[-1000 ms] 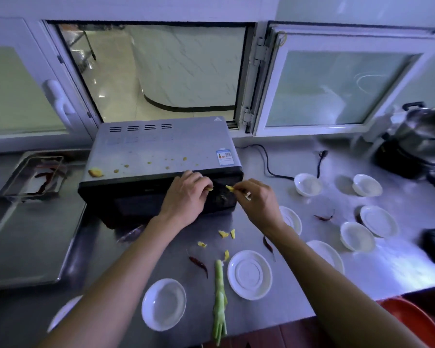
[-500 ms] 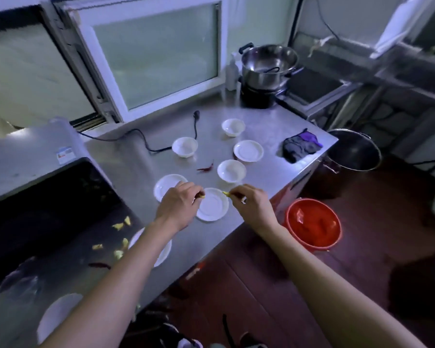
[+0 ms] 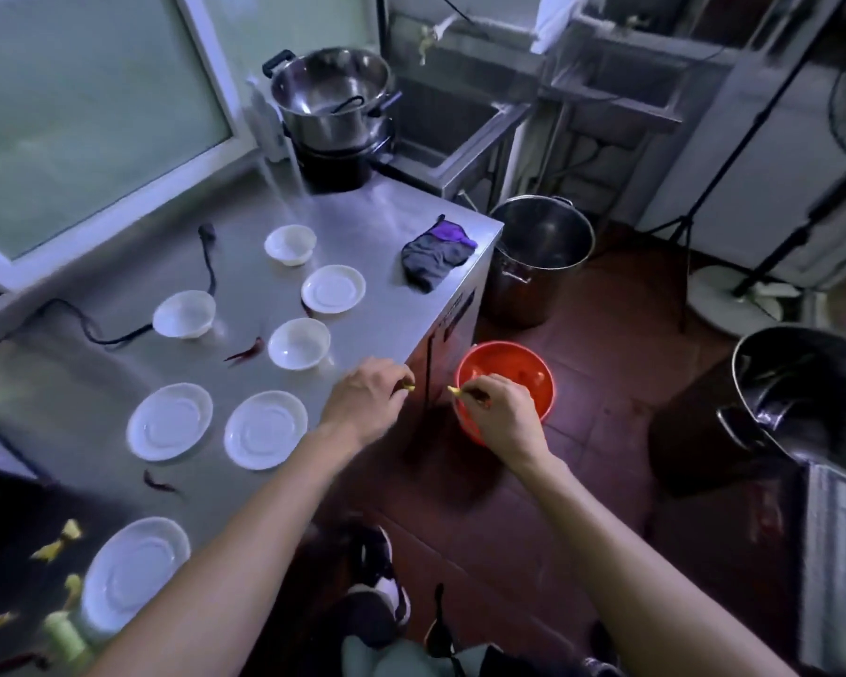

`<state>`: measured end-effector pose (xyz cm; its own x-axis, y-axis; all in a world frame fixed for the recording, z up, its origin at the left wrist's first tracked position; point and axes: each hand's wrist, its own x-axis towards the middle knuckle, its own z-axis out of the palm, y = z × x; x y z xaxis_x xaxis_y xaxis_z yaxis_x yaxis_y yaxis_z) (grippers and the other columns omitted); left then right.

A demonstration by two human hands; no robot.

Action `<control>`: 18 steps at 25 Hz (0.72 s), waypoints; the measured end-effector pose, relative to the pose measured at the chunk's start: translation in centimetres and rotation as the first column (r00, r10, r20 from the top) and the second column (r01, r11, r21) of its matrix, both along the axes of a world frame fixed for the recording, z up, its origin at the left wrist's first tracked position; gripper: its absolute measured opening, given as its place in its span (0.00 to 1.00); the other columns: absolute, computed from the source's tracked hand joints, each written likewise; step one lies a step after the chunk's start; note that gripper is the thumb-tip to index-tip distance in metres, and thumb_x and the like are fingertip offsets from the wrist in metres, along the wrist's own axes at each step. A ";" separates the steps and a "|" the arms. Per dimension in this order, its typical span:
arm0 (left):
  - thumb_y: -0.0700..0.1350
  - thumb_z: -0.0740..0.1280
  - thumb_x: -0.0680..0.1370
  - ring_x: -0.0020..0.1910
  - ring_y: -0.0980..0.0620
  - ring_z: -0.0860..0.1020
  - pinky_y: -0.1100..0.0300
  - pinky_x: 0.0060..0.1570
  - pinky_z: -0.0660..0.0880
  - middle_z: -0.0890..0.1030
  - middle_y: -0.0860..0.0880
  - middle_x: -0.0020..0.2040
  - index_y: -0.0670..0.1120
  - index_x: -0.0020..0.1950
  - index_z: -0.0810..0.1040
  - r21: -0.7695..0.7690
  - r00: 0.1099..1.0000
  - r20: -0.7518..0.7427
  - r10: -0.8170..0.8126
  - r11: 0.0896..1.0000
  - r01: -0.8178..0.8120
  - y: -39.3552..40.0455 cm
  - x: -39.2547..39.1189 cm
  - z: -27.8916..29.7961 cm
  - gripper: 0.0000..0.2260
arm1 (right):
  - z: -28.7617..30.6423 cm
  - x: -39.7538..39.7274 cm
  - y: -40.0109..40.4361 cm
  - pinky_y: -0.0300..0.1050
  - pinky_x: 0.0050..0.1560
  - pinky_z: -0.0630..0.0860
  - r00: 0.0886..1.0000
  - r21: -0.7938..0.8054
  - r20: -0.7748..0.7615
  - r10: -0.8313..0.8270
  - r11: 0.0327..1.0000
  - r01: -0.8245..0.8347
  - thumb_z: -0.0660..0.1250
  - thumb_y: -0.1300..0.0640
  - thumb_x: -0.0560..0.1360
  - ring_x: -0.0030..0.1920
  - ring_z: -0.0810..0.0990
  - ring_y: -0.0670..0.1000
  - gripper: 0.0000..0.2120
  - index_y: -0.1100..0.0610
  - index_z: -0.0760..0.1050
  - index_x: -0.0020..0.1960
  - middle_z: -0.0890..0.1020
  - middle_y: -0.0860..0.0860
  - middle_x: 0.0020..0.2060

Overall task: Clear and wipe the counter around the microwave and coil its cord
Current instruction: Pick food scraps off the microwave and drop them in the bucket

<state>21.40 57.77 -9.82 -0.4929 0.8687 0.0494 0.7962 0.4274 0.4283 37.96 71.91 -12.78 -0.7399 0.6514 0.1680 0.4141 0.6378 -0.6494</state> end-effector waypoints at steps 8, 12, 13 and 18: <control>0.46 0.69 0.77 0.55 0.48 0.75 0.54 0.52 0.72 0.81 0.51 0.51 0.52 0.53 0.80 0.008 0.987 0.100 -0.127 0.992 0.127 12.8 -4.1 -4.3 0.06 | -1.9 -1.4 9.5 0.49 0.47 0.80 0.972 -0.021 0.174 -0.160 0.986 0.166 0.74 0.59 0.73 0.42 0.83 0.50 0.04 0.55 0.85 0.48 0.85 0.50 0.44; 0.46 0.69 0.77 0.53 0.49 0.75 0.53 0.54 0.74 0.80 0.52 0.50 0.53 0.52 0.80 -0.040 0.967 0.133 -0.216 0.974 0.223 18.2 -4.9 -6.4 0.05 | -3.4 -1.4 13.5 0.52 0.48 0.80 0.943 -0.063 0.244 -0.227 0.967 0.249 0.74 0.59 0.74 0.44 0.83 0.52 0.04 0.55 0.85 0.48 0.85 0.50 0.44; 0.47 0.69 0.77 0.53 0.50 0.75 0.52 0.54 0.75 0.80 0.52 0.50 0.53 0.53 0.80 -0.056 0.963 0.137 -0.232 0.969 0.242 19.2 -4.9 -6.7 0.05 | -3.7 -1.3 14.2 0.53 0.48 0.80 0.936 -0.074 0.262 -0.234 0.962 0.262 0.73 0.59 0.74 0.44 0.82 0.52 0.04 0.55 0.84 0.49 0.85 0.50 0.44; 0.48 0.68 0.78 0.54 0.50 0.75 0.51 0.56 0.74 0.80 0.53 0.52 0.54 0.54 0.79 -0.164 0.942 0.197 -0.272 0.938 0.306 26.5 -3.7 -9.6 0.06 | -6.7 -0.4 20.4 0.55 0.48 0.79 0.913 -0.161 0.315 -0.260 0.933 0.321 0.73 0.59 0.74 0.44 0.82 0.54 0.06 0.56 0.84 0.50 0.84 0.52 0.44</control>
